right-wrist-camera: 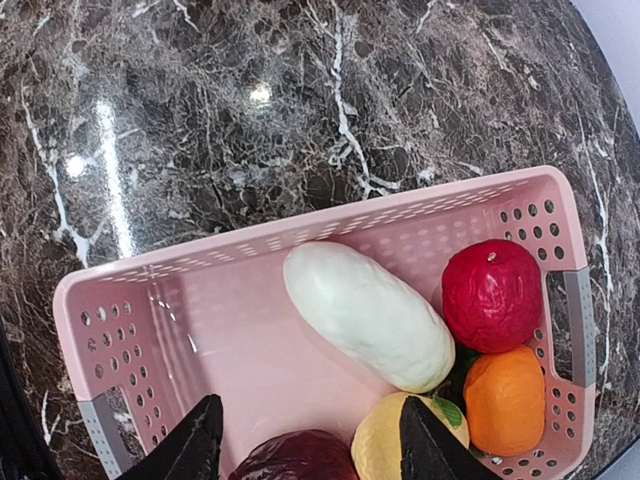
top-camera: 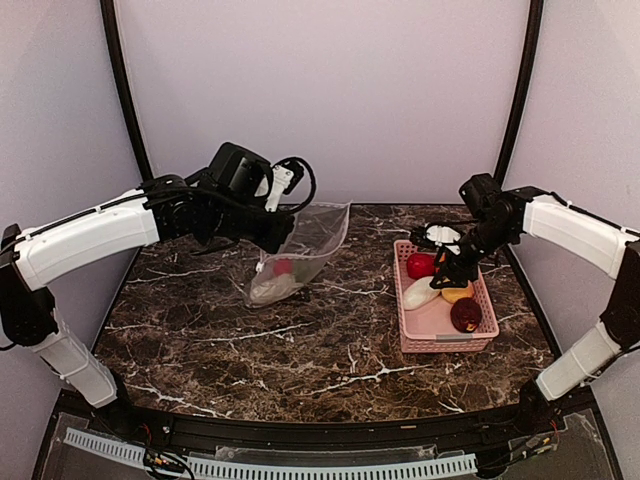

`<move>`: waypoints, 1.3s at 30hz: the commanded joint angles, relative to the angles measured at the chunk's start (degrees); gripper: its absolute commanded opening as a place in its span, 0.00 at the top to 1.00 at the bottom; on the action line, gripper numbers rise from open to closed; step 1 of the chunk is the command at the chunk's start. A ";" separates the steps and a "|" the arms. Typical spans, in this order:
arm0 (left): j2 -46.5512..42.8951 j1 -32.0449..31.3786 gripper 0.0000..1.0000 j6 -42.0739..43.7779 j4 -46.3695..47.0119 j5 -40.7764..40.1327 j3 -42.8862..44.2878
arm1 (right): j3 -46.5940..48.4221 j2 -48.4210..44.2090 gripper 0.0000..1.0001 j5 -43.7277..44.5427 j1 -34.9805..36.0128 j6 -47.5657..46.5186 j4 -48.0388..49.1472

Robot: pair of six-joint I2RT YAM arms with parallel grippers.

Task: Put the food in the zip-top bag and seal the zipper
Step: Pick up the fake vegetable from the bin.

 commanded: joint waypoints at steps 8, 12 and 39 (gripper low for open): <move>2.56 0.16 0.99 -3.50 2.06 3.35 0.76 | 2.20 7.51 0.43 4.65 0.01 -2.22 1.23; 2.37 0.24 0.99 -3.37 4.14 5.29 -0.29 | 2.28 8.49 0.42 3.02 0.05 -1.97 2.41; -6.99 0.71 0.98 -6.96 7.50 5.84 -11.55 | 0.00 12.59 0.29 11.49 5.78 -24.30 8.05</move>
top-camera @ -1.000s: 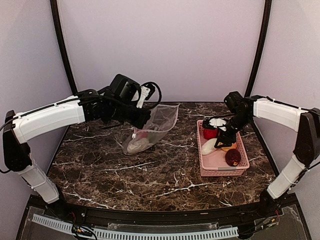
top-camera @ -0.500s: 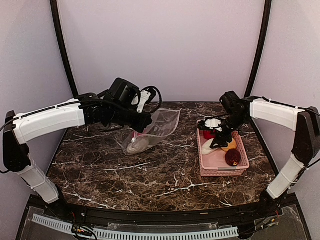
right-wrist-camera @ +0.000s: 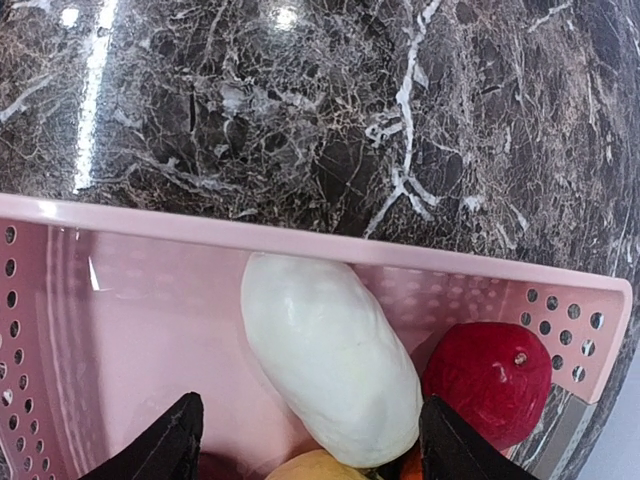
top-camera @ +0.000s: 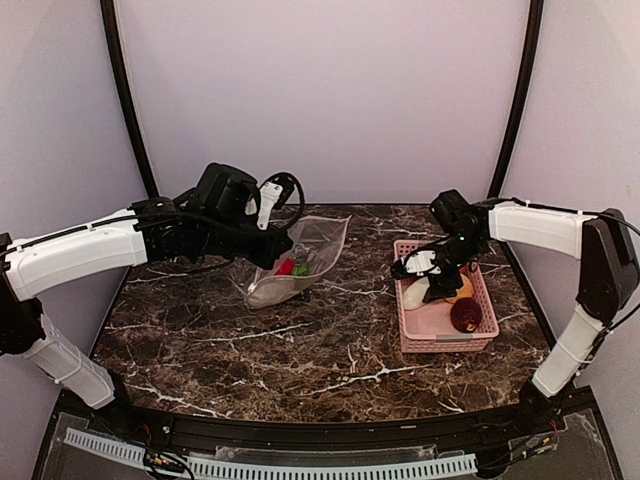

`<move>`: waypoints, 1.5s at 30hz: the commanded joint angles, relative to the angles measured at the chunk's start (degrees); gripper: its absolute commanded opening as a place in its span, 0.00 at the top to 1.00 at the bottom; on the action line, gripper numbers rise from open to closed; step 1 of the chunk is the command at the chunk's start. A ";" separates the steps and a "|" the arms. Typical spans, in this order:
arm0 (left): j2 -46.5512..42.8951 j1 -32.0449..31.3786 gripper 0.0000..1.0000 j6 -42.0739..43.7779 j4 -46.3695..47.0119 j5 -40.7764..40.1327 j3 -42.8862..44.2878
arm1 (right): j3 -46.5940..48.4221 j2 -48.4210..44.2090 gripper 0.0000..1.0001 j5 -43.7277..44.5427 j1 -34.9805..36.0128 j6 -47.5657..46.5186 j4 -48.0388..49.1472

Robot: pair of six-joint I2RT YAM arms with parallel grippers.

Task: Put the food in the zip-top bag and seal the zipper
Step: Pick up the fake vegetable from the bin.

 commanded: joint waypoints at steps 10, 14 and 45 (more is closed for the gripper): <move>-1.83 0.76 0.98 -1.23 -0.70 0.27 0.30 | -0.35 5.36 0.34 6.82 3.15 -8.14 5.69; -2.45 0.81 0.98 -1.91 -0.47 0.26 -0.18 | -1.65 5.79 0.35 7.03 3.48 -9.78 7.53; -2.65 1.47 0.98 -4.69 1.94 1.98 -3.06 | 0.34 -2.76 0.60 5.04 4.57 -9.10 1.95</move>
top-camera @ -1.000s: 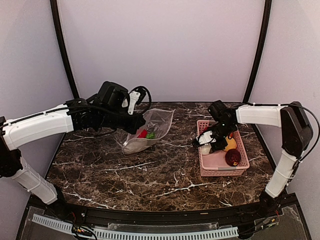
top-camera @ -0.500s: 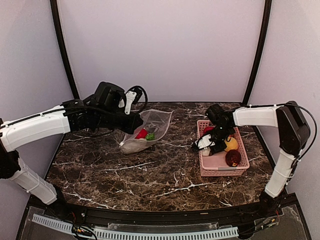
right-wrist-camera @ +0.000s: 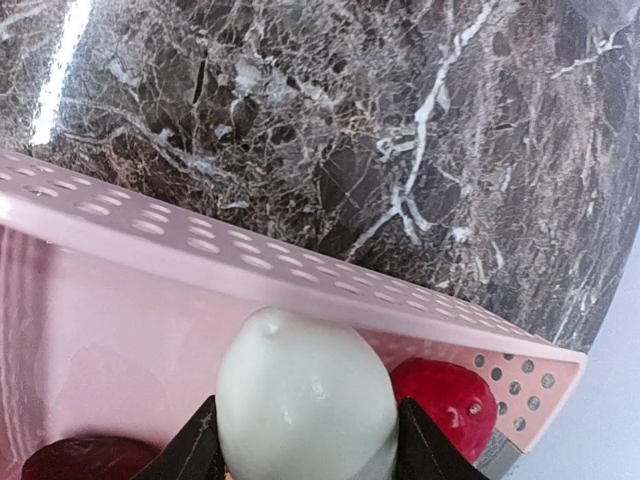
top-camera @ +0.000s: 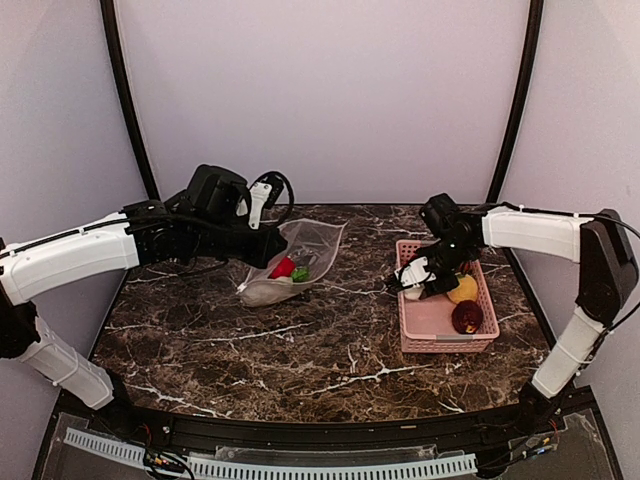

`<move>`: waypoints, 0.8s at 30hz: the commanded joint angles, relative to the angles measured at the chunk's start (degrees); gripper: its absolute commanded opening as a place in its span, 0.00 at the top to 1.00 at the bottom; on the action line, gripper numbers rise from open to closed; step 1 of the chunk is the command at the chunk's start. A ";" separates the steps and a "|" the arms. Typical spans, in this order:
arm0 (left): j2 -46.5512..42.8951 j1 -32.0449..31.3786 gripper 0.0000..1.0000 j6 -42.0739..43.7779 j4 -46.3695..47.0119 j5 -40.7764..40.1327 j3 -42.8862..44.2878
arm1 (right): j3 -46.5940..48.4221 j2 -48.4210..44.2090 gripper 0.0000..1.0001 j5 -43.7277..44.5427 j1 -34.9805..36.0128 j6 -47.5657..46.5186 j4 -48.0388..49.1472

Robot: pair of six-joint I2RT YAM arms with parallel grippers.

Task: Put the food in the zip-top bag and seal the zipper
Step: Pick up the fake vegetable from the bin, then place the fake vegetable in the zipper food storage bag.

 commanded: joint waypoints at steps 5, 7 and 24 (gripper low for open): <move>0.71 0.64 0.98 -0.49 1.04 1.28 0.02 | 3.99 -5.97 0.64 -4.66 0.41 3.57 -3.57; 0.93 0.65 0.97 -0.61 0.95 1.45 0.26 | 5.55 -6.86 0.69 -6.93 0.41 6.50 -3.97; 5.31 0.85 0.98 -1.88 0.57 3.09 6.40 | 33.10 -7.72 1.00 -41.20 0.27 46.33 -0.70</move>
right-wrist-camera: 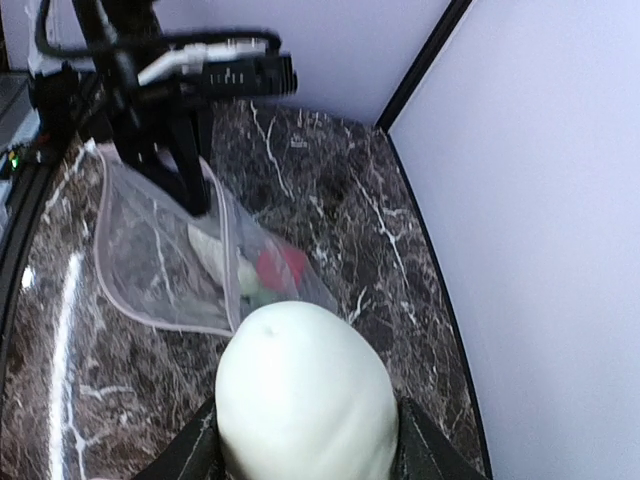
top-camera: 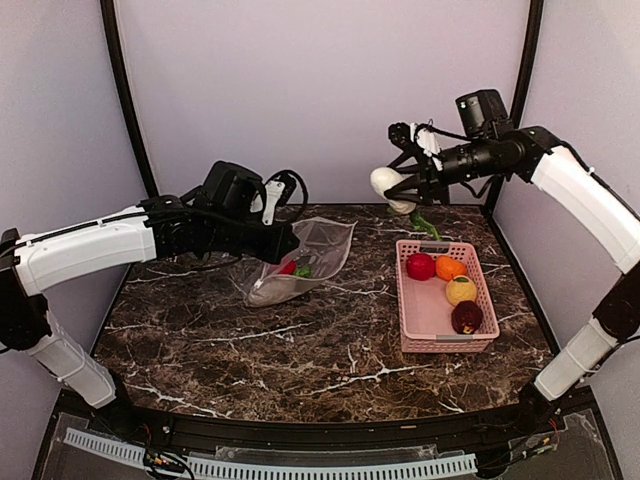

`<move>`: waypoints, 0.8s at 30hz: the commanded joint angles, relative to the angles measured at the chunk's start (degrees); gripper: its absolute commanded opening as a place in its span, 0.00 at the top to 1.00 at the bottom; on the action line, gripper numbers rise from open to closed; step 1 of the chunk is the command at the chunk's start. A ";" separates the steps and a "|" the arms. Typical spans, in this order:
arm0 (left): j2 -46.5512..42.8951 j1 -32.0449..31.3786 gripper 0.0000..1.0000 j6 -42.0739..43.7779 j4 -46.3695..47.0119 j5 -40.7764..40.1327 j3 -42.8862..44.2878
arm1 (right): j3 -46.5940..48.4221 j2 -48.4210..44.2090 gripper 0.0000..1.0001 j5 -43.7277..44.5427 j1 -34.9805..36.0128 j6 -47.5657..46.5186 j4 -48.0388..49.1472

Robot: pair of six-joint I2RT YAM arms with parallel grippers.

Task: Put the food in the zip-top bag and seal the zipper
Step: Place the fake vegetable in the zipper food storage bag.

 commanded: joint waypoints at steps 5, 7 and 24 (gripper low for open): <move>2.21 0.48 0.98 -3.09 0.29 2.79 7.07 | 9.44 2.35 1.00 -21.71 0.32 31.49 12.01; 2.98 0.47 0.98 -4.11 1.01 5.09 8.07 | 11.75 3.63 1.00 -26.31 0.32 38.90 16.29; 4.33 0.46 0.98 -8.83 6.76 5.60 8.58 | 14.54 11.70 1.00 -37.26 0.66 67.15 40.31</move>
